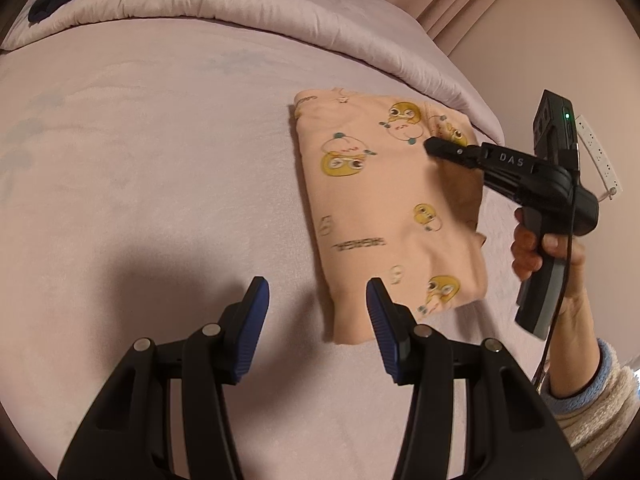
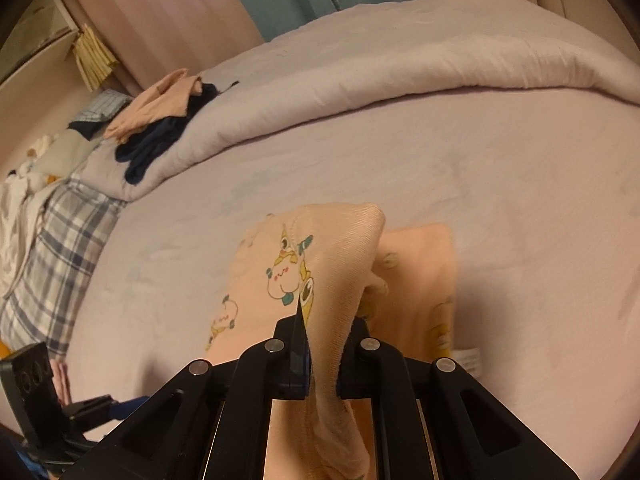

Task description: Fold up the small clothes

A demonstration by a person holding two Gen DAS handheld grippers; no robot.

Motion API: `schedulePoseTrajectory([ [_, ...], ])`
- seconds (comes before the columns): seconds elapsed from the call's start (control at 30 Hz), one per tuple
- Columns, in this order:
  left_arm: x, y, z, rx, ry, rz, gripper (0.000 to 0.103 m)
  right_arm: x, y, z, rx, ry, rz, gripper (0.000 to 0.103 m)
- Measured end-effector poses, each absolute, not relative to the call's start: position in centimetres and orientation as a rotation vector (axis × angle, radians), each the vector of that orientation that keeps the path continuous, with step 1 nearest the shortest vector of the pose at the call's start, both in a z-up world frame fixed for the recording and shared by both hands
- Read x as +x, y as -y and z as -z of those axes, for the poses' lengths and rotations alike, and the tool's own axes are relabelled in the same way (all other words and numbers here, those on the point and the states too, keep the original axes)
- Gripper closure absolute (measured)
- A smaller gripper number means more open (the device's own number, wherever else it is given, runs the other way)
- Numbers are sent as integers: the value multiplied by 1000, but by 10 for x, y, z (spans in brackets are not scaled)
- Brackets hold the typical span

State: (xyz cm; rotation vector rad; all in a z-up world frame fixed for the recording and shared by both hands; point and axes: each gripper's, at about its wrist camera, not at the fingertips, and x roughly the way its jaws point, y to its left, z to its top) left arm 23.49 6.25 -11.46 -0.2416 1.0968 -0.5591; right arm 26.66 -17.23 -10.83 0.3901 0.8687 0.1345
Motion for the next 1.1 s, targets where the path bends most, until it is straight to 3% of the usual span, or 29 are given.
schedulePoseTrajectory([
  [0.47, 249, -40, 114, -206, -1090, 606, 53, 286, 196, 146, 425, -994, -64, 93],
  [0.53, 251, -30, 110, -186, -1078, 621, 53, 285, 201, 151, 461, -1003, -64, 82],
  [0.77, 259, 2, 102, -83, -1026, 636, 53, 257, 220, 138, 448, -933, 36, 69],
  [1.03, 270, 29, 106, -15, -979, 627, 55, 197, 194, 107, 278, -761, -70, 69],
  [1.1, 272, 33, 109, -1, -970, 622, 61, 191, 184, 109, 259, -753, -112, 75],
])
